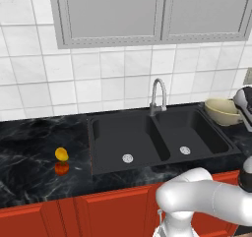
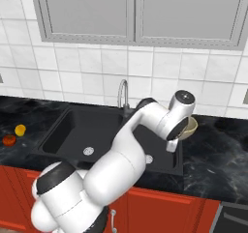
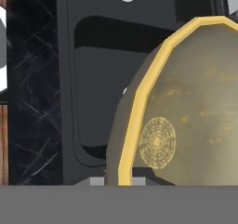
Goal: Remove the mango and tomato from the sink. Then move the bowl and cup from the counter to the sink for washing.
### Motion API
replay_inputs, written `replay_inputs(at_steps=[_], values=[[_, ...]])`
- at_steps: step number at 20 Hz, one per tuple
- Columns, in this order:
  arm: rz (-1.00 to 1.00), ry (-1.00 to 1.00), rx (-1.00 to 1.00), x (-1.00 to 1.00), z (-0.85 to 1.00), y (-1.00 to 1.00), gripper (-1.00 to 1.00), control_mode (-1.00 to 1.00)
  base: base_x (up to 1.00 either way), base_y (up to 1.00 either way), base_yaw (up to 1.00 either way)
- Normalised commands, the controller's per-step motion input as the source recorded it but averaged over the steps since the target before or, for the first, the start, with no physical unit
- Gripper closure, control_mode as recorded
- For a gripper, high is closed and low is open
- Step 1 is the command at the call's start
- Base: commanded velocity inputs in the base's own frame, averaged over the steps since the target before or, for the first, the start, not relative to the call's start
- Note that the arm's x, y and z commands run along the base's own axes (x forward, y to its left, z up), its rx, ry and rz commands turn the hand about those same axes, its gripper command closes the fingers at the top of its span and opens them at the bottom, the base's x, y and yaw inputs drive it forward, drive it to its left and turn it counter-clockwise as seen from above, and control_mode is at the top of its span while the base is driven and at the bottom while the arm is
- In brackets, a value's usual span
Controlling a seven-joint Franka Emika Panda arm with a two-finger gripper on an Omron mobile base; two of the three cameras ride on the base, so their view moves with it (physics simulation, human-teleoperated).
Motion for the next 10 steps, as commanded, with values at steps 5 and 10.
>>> replay_inputs(at_steps=[5, 10], values=[[0.05, 0.00, -0.02, 0.11, -0.13, 0.35, 1.00, -1.00, 0.00, 0.00, 0.00], [0.07, 0.00, -0.01, 0.06, -0.09, 0.31, 1.00, -1.00, 0.00, 0.00, 0.00]])
